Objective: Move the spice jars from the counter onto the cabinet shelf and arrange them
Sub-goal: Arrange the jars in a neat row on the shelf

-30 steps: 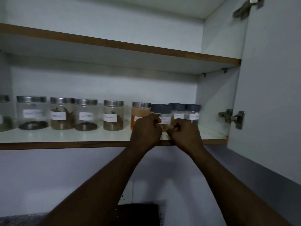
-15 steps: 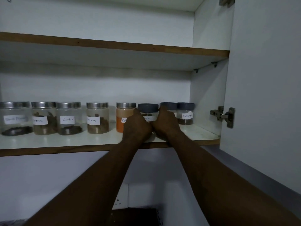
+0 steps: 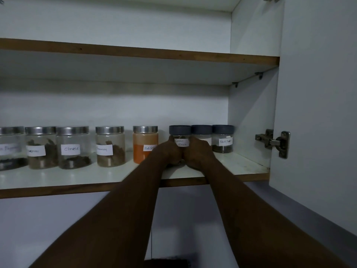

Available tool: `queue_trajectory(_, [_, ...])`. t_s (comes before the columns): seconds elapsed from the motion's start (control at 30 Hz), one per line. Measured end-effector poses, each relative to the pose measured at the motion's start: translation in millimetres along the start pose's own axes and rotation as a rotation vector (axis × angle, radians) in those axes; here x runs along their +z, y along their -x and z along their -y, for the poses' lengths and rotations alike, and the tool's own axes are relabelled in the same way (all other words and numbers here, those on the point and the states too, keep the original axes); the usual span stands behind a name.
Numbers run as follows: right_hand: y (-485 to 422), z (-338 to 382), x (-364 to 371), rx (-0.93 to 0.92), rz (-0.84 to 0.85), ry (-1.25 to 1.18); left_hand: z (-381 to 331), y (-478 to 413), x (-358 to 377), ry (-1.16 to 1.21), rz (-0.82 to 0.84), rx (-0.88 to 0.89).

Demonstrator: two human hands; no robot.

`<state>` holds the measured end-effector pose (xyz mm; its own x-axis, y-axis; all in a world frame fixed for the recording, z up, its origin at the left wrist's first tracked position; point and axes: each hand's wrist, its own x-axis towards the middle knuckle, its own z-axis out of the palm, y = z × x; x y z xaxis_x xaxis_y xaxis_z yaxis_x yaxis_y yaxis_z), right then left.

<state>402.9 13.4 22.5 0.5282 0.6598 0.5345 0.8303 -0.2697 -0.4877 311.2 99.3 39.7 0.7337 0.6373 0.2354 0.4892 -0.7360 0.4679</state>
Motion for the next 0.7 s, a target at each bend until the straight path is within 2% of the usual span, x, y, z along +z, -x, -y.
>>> queue_trajectory(0.1, [-2.2, -1.4, 1.7, -0.025, 0.034, 0.075, -0.8, -7.0, 0.0, -0.034, 0.026, 0.008])
queue_trajectory(0.23, [-4.2, -2.2, 6.0, -0.048, 0.064, 0.137, 2.2, -16.0, 3.8, -0.03, -0.045, -0.066])
queue_trajectory(0.47, [0.1, -2.9, 3.6, -0.043, -0.015, 0.041, 9.9, -10.5, 4.9, -0.147, -0.092, 0.043])
queue_trajectory(0.6, [4.8, 1.3, 1.5, -0.022, -0.004, 0.024, 5.7, 16.8, 1.2, -0.126, -0.119, 0.117])
queue_trajectory(0.7, [8.9, 4.9, -3.7, -0.037, -0.027, -0.005, 7.3, 49.3, -6.8, -0.006, -0.191, 0.088])
